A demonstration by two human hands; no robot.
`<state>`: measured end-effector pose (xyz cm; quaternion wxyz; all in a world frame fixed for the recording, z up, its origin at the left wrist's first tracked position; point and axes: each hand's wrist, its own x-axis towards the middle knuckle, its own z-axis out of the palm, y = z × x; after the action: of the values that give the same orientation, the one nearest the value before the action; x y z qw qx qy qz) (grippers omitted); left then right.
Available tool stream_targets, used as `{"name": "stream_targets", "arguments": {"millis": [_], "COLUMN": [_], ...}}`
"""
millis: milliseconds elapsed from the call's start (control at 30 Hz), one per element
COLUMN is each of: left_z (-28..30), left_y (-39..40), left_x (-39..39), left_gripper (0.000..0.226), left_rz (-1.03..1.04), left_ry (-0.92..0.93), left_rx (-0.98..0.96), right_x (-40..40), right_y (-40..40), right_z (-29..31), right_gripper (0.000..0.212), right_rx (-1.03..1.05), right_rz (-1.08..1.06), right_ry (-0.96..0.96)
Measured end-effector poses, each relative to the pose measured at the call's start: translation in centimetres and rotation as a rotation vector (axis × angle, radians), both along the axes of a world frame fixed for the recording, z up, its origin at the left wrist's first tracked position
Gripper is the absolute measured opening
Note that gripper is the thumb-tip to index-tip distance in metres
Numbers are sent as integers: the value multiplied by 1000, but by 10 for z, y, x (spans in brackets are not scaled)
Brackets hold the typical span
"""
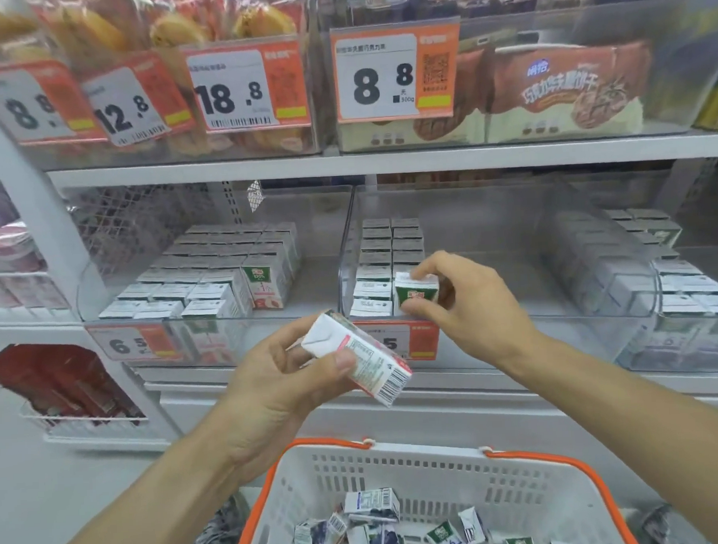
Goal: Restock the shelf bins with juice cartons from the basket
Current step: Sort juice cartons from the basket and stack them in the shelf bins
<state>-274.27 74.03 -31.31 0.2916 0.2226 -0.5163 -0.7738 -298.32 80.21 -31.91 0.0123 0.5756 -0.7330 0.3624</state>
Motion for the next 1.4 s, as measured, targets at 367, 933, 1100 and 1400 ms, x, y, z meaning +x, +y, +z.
{"name": "stream_targets", "arguments": {"millis": [367,933,1100,1400], "left_z": [24,22,47,59], "left_y": [0,12,-22,-109], "left_x": [-5,-11,3,8], "left_gripper": [48,56,42,29], "left_rz": [-37,135,205,374], "left_ry": [-14,-569,-596,-570], "left_rx": [243,-554,-965,-829], "right_x": [-2,68,71,36], "right_y": [7,36,22,17], "right_z": [6,12,15,4], "right_gripper": [36,46,33,32], "right_rx": [322,120,-115,-75], "right_rz": [71,496,408,408], "right_ry": [151,-685,-556,-51]}}
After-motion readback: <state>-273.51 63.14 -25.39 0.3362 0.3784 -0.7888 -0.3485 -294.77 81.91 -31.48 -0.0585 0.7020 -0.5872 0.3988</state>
